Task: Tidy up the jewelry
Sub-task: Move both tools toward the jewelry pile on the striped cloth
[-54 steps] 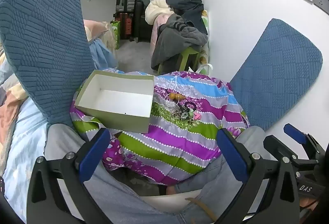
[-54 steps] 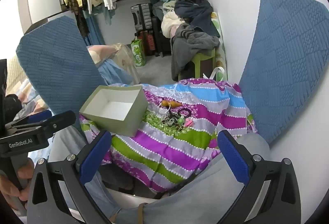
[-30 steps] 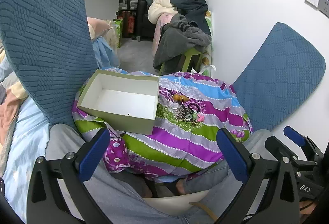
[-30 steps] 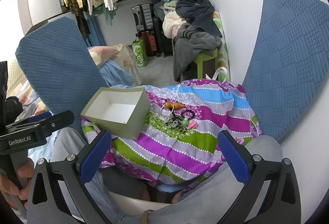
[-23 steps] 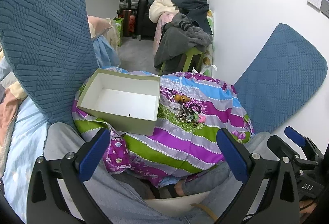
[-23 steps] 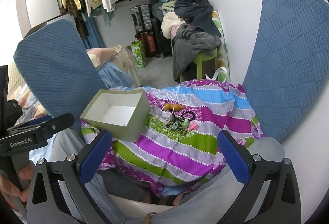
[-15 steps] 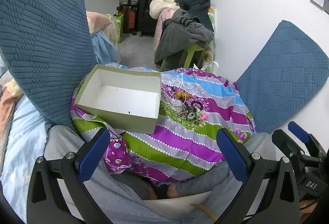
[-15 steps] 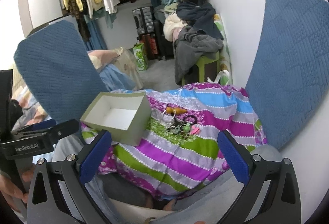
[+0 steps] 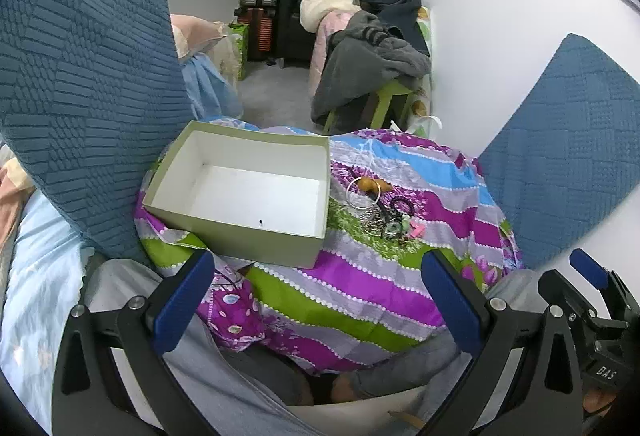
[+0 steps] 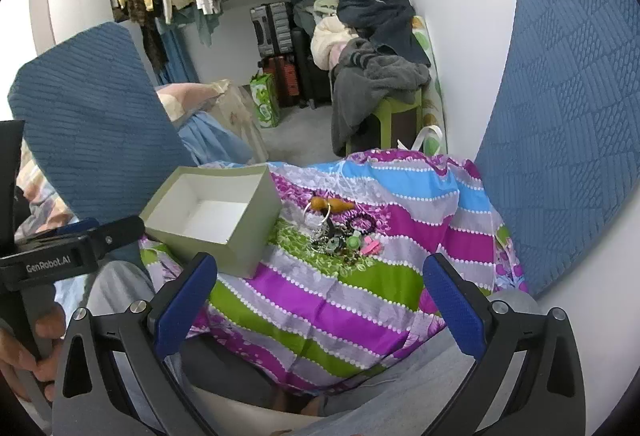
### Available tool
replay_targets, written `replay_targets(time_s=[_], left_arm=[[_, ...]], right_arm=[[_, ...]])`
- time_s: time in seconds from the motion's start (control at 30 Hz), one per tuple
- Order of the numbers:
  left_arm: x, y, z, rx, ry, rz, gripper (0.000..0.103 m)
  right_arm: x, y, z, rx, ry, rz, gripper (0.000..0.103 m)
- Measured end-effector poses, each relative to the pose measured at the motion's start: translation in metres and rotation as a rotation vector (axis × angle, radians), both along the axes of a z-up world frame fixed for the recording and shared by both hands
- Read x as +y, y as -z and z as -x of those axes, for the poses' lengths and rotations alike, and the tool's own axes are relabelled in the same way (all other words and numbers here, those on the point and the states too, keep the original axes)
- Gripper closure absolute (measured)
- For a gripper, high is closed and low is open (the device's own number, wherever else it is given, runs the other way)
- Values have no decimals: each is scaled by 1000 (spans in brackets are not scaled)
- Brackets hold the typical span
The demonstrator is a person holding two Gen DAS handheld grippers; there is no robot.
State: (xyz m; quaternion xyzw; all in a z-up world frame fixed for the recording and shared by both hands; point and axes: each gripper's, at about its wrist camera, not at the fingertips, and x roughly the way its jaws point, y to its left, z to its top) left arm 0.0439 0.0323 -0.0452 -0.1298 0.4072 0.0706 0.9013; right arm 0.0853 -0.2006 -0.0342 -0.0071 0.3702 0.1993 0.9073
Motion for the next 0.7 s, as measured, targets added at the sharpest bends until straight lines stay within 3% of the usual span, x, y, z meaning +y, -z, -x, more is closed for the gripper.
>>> replay_targets(time_s=[0.33, 0.7], left_arm=[[-1, 19, 3, 12, 7, -4, 1], [0, 19, 2, 6, 7, -4, 1]], right_arm=[[-4, 12, -1, 7, 3, 7, 0], [-5, 18, 1, 15, 0, -5, 3]])
